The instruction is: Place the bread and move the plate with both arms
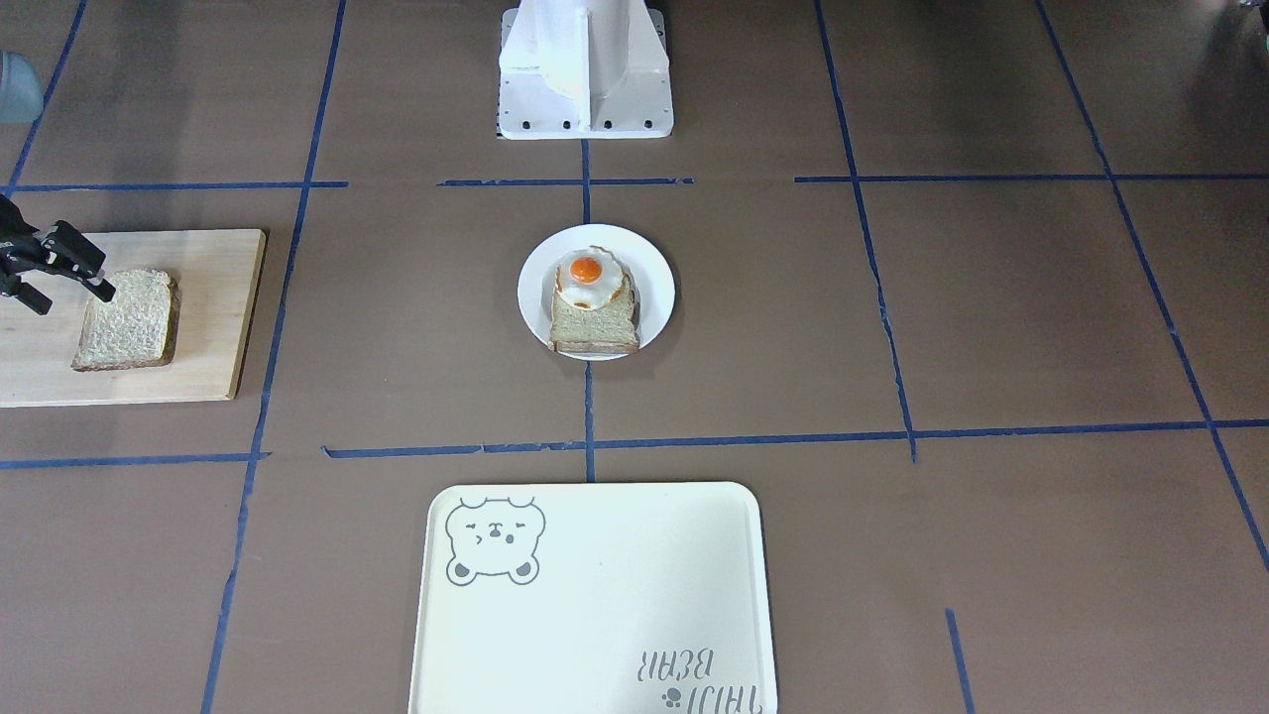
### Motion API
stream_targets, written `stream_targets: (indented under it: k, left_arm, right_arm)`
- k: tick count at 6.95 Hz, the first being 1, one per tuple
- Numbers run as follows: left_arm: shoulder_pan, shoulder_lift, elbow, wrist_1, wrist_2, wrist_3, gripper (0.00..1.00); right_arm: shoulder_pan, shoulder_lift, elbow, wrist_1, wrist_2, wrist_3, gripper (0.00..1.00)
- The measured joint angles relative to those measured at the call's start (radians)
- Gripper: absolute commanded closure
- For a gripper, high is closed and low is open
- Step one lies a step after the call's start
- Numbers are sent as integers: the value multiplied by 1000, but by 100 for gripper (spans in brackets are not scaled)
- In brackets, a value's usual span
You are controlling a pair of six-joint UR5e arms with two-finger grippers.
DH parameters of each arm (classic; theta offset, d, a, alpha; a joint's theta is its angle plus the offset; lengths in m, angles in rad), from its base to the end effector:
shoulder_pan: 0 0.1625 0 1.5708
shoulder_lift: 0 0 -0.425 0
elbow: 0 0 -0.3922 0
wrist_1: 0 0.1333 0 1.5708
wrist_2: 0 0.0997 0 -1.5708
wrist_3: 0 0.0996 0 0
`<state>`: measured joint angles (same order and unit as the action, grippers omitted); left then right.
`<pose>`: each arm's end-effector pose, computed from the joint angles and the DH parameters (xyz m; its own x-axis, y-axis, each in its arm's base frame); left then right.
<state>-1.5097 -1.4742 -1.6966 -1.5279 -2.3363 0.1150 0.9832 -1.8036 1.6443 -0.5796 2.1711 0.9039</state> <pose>-0.0367 -0.4528 0.6472 0.7085 0.1489 -0.6898 -0.1433 0.9875 0.0659 -0.1671 -0.3898 0.6199 0.5750 -0.0575 0.8161 -0.1268 0.9792 0.1583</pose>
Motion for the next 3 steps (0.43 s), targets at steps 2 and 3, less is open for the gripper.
stream_targets:
  k: [2,3]
  left_arm:
    - [0,0,0,0,0,0,0]
    - [0,0,0,-1,0,0,0]
  right_arm:
    - [-23,7,-36,4,0,3,26]
    - [-32,10,-41,4,0,4,27]
